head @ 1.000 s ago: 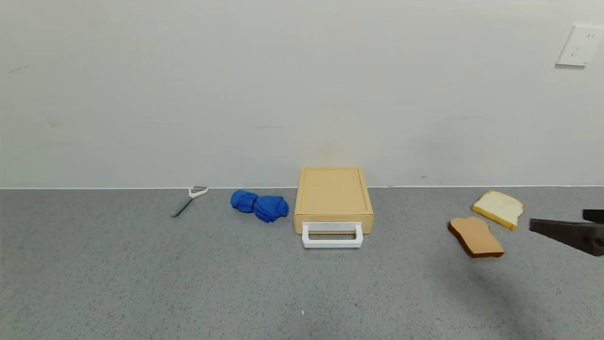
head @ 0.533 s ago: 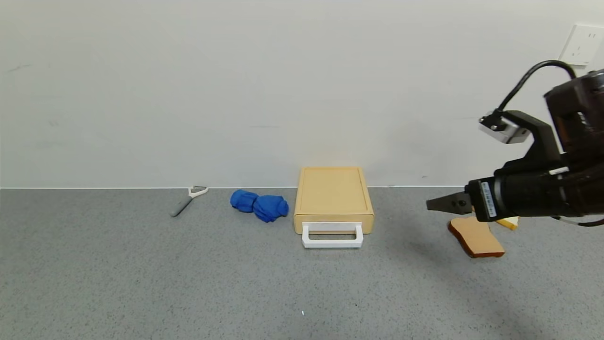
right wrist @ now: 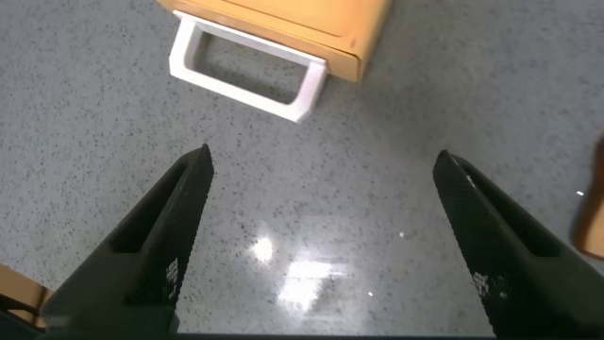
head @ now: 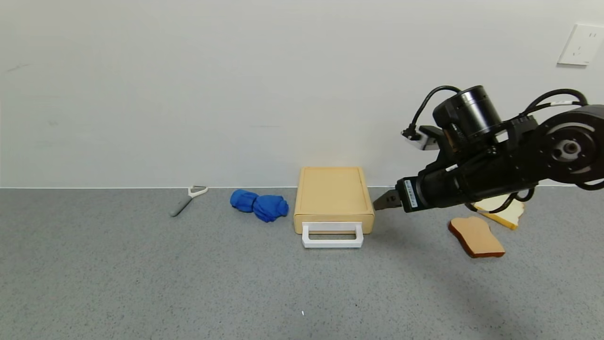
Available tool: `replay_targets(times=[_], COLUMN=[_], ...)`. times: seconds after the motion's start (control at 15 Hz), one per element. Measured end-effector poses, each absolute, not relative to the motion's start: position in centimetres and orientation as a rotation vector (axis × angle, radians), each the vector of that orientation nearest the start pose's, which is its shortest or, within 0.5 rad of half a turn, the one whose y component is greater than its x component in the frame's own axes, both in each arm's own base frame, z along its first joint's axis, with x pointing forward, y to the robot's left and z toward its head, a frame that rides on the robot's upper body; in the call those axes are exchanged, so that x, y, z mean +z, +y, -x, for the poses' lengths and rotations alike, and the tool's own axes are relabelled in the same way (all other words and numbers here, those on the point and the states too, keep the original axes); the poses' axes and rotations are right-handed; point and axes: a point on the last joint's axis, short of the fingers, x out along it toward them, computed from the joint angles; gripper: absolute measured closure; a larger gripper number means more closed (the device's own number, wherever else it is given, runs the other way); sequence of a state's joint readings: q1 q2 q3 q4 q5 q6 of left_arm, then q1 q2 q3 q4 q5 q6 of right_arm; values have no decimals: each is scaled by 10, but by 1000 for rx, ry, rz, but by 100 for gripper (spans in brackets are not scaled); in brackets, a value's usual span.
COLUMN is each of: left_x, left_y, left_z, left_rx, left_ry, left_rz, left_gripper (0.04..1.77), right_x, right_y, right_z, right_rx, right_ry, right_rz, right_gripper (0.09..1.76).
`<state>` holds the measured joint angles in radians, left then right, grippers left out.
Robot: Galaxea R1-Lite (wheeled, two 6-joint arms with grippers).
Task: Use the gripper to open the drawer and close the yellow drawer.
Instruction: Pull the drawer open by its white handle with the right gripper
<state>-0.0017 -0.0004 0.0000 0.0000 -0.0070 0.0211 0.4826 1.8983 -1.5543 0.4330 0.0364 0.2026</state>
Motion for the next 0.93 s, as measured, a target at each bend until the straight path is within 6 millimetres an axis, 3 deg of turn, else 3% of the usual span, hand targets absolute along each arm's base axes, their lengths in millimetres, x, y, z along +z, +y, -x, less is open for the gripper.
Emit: replay_targets(times=[0.2,0.47,0.53,0.93], left_x=[75,75,75,75], left_y=[0,0,0,0], left_z=[23,23,23,23], left_rx=[-9,-8,-8,-8], left_ry=[-1,-1,-1,-1], left_rz=[-21,-21,-21,-21], left_gripper=[9,9,9,9], right_x=[215,203,201,197], right_y=[189,208,211,223], right_z=[-328,-340,-343,-351], right_rx=[431,439,441,484], right_ry=[853,882,883,919], right_rz=[-10,-16,-14,25], right_gripper=[67,115,171,173])
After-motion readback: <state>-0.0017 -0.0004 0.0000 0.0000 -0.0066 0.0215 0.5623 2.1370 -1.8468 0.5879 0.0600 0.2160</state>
